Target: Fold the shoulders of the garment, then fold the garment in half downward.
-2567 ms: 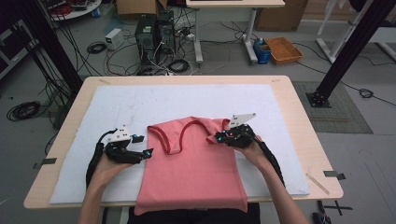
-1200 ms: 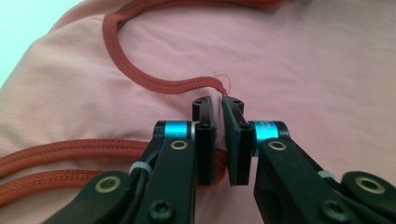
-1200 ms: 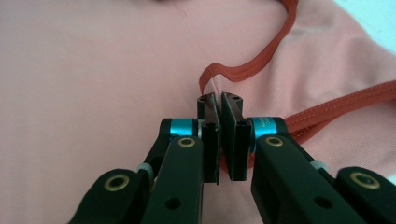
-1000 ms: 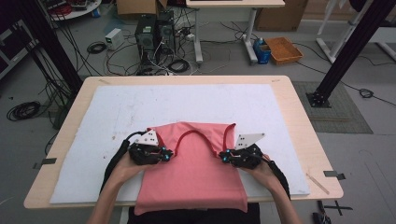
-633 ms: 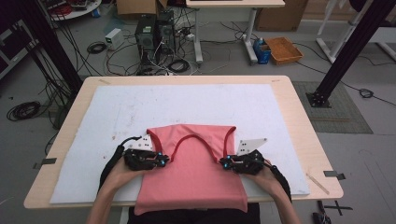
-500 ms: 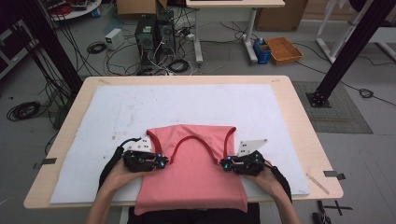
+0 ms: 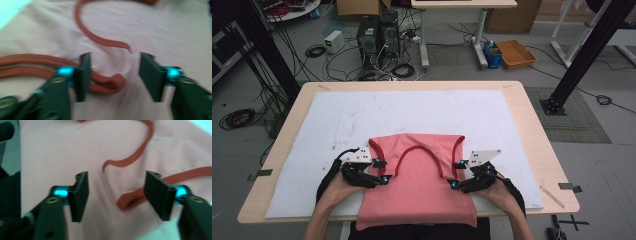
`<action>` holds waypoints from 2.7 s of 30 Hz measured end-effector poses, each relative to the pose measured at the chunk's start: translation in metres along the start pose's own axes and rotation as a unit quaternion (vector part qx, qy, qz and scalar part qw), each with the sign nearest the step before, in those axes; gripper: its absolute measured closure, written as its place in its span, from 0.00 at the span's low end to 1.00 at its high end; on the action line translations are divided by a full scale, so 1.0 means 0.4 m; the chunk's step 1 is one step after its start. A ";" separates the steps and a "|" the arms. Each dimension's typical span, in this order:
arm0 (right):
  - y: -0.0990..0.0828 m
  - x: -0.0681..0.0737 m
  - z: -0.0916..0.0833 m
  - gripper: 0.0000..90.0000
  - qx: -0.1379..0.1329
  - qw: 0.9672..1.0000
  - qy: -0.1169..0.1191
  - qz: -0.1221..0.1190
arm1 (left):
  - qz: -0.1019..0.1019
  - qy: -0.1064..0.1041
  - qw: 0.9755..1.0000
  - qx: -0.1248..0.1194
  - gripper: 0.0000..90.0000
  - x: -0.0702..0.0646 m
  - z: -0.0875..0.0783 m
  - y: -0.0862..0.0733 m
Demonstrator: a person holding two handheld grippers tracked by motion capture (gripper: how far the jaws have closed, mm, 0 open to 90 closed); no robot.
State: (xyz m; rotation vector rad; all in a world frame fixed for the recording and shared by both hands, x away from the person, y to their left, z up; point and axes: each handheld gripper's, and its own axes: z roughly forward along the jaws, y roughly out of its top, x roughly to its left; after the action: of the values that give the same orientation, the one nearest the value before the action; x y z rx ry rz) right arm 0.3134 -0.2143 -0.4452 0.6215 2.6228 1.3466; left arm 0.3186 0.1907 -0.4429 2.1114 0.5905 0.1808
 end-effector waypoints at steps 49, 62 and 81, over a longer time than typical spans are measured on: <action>-0.029 -0.076 -0.054 0.21 -0.037 0.986 -0.145 0.068 | -0.143 0.144 0.979 0.024 0.42 0.251 -0.005 0.069; -0.031 -0.077 -0.058 0.21 -0.036 0.986 -0.146 0.069 | -0.124 0.145 0.979 0.066 0.52 0.243 0.021 0.049; -0.031 -0.085 -0.046 0.21 -0.027 0.985 -0.150 0.075 | -0.098 0.104 0.988 0.059 0.88 0.230 0.024 0.046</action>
State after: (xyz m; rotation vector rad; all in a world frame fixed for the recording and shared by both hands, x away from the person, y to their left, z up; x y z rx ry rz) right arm 0.3349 -0.2486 -0.4466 0.9500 2.3320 1.2454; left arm 0.4088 0.2186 -0.4419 2.1466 0.9500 0.2630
